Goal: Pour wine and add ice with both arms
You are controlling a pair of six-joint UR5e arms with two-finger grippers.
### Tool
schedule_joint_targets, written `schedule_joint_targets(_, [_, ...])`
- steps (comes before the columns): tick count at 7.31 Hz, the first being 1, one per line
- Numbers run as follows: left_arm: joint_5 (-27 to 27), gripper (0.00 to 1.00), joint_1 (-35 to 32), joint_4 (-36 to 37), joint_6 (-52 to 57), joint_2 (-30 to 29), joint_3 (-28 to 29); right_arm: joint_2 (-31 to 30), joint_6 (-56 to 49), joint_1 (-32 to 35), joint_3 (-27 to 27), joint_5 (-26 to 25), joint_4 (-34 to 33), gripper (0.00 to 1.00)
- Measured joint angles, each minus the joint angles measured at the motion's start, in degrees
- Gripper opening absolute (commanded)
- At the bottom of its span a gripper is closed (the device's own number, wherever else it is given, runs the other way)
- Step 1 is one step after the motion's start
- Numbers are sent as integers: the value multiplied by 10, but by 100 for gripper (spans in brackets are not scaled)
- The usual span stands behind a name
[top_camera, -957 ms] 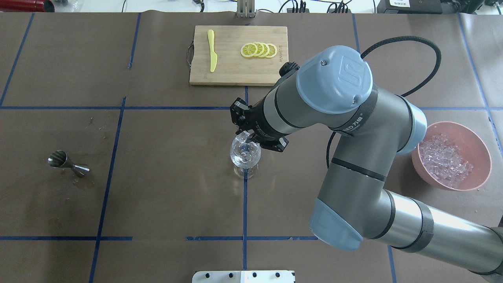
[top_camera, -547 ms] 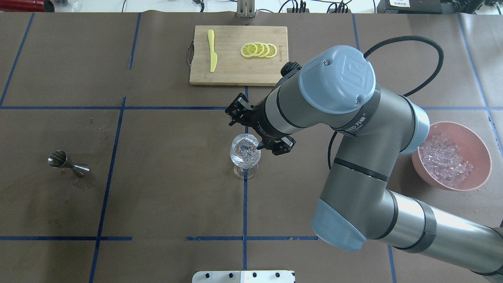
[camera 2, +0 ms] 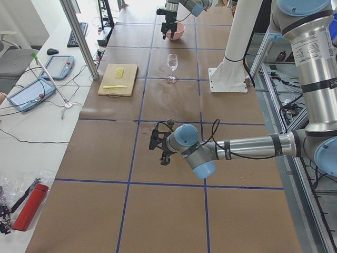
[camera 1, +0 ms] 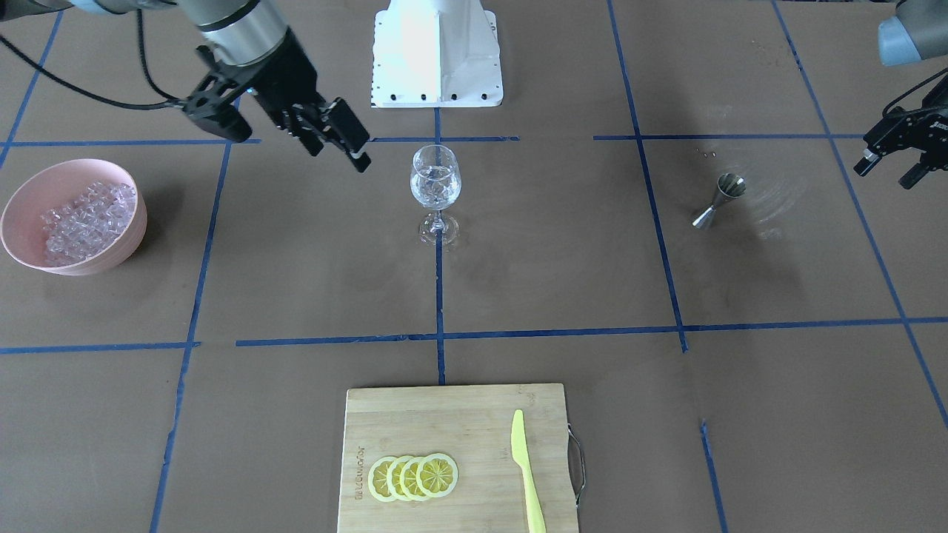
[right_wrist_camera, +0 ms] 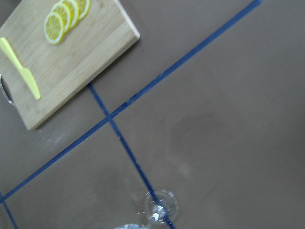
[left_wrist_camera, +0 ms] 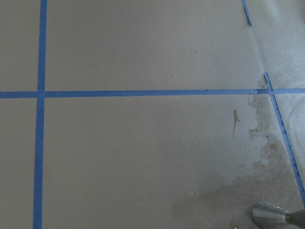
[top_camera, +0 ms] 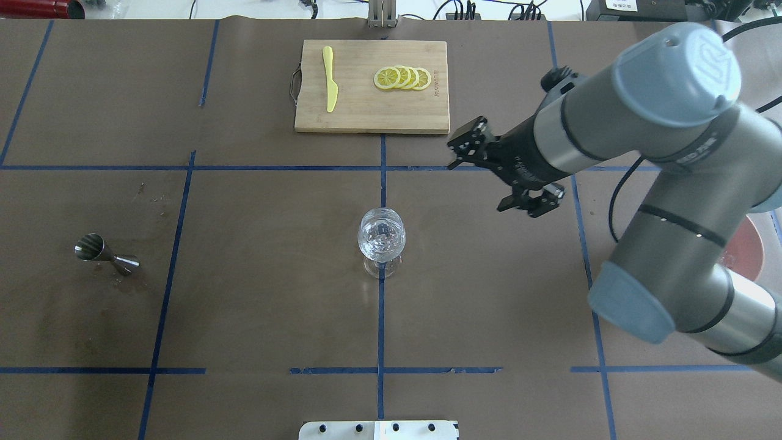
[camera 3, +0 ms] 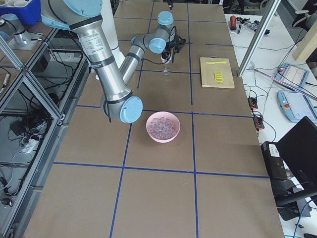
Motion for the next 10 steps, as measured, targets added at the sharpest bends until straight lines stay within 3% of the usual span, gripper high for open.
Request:
schedule_joint_targets(3, [5, 100, -1, 1, 50, -4, 11, -157, -300, 171, -11, 109, 2, 100])
schedule_joint_targets(6, [42, 100, -16, 47, 173, -9, 30, -225, -667, 338, -125, 137, -5, 100])
schedule_joint_targets(8, [43, 100, -63, 184, 261, -39, 21, -227, -856, 401, -215, 133, -6, 100])
schedule_joint_targets(10, [41, 100, -117, 403, 354, -108, -4, -228, -935, 419, -257, 131, -6, 100])
